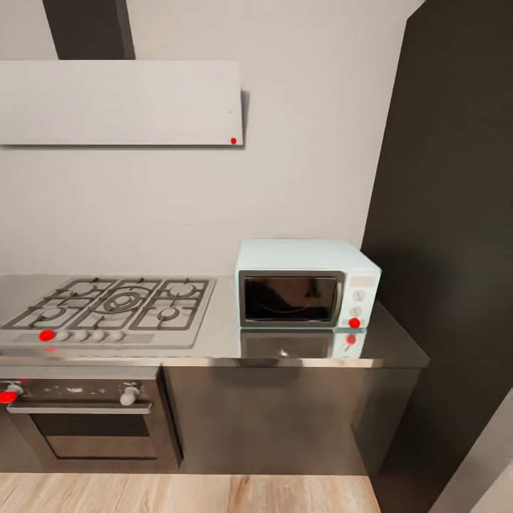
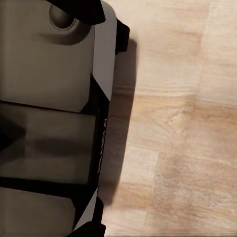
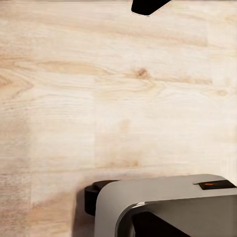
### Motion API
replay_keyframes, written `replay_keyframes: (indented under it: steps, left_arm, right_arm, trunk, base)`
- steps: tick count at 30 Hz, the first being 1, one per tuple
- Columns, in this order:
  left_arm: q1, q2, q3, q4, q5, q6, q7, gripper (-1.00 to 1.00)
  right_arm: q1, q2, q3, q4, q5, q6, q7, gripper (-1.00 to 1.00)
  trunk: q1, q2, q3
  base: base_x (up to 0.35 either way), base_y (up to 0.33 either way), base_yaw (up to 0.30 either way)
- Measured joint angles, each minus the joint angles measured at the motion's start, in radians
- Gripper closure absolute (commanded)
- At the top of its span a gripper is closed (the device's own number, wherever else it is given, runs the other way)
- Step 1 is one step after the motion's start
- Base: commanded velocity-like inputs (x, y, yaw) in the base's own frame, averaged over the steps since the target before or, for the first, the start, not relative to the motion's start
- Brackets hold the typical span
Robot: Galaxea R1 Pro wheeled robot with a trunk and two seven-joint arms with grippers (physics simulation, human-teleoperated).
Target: In the kitchen, take the popcorn bag from the countertop, put it into the microwave, and heat it until the popcorn is cooked so the cooked popcorn ends up inside the bag.
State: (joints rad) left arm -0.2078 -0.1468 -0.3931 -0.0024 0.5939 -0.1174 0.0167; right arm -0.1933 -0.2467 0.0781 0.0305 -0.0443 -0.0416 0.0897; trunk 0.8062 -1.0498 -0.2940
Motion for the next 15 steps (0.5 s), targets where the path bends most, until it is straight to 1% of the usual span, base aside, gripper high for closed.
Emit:
replay_keyframes:
  steps: [3, 5, 15]
  left_arm:
    - [0.000, 0.000, 0.000, 0.000, 0.000, 0.000, 0.000, -1.00]
    - [0.000, 0.000, 0.000, 0.000, 0.000, 0.000, 0.000, -1.00]
    - [0.000, 0.000, 0.001, 0.000, 0.000, -0.001, 0.000, -1.00]
  right_arm:
    - [0.000, 0.000, 0.000, 0.000, 0.000, 0.000, 0.000, -1.00]
    - [0.000, 0.001, 0.000, 0.000, 0.000, 0.000, 0.000, -1.00]
    - [0.000, 0.002, 0.000, 0.000, 0.000, 0.000, 0.000, -1.00]
  trunk:
    - [0.000, 0.000, 0.000]
    - [0.000, 0.000, 0.000]
    - [0.000, 0.000, 0.000]
  base:
    - [0.000, -0.225, 0.000]
    - [0.000, -0.108, 0.000]
    - [0.000, -0.011, 0.000]
